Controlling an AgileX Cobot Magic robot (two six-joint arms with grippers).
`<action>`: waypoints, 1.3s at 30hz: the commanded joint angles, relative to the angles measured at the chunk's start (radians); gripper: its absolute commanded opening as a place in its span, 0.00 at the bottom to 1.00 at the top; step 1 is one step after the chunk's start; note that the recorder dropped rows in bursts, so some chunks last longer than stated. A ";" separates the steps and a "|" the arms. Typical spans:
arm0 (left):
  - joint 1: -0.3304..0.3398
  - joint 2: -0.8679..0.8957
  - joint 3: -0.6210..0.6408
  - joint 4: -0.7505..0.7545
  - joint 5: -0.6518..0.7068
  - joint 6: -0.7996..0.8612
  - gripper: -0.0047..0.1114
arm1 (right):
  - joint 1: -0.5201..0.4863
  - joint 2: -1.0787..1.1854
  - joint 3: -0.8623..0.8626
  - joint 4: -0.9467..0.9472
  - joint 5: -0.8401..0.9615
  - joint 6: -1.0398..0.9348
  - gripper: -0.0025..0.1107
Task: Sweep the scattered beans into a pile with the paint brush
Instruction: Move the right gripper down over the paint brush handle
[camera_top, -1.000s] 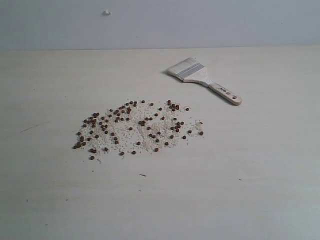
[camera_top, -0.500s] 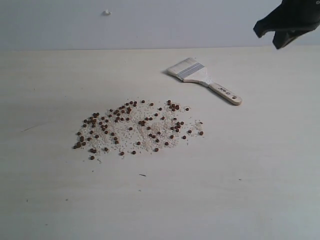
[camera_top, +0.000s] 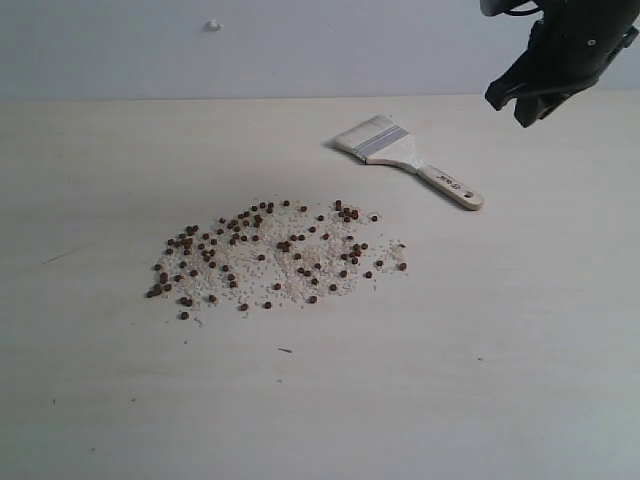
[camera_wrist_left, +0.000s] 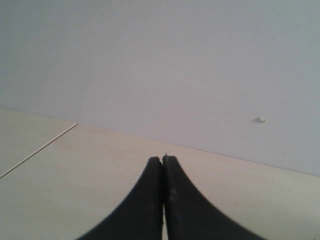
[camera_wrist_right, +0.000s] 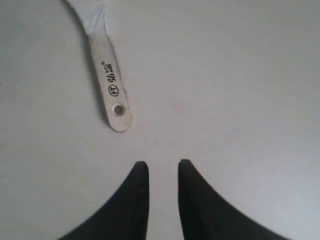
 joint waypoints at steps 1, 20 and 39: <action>0.003 0.001 0.004 -0.004 -0.002 -0.002 0.04 | -0.004 0.120 -0.092 0.127 0.109 -0.320 0.21; 0.003 0.001 0.004 -0.004 -0.002 -0.002 0.04 | -0.001 0.362 -0.480 0.139 -0.033 -0.222 0.42; 0.003 0.001 0.004 -0.004 -0.002 -0.002 0.04 | 0.046 0.434 -0.569 0.085 -0.049 -0.181 0.46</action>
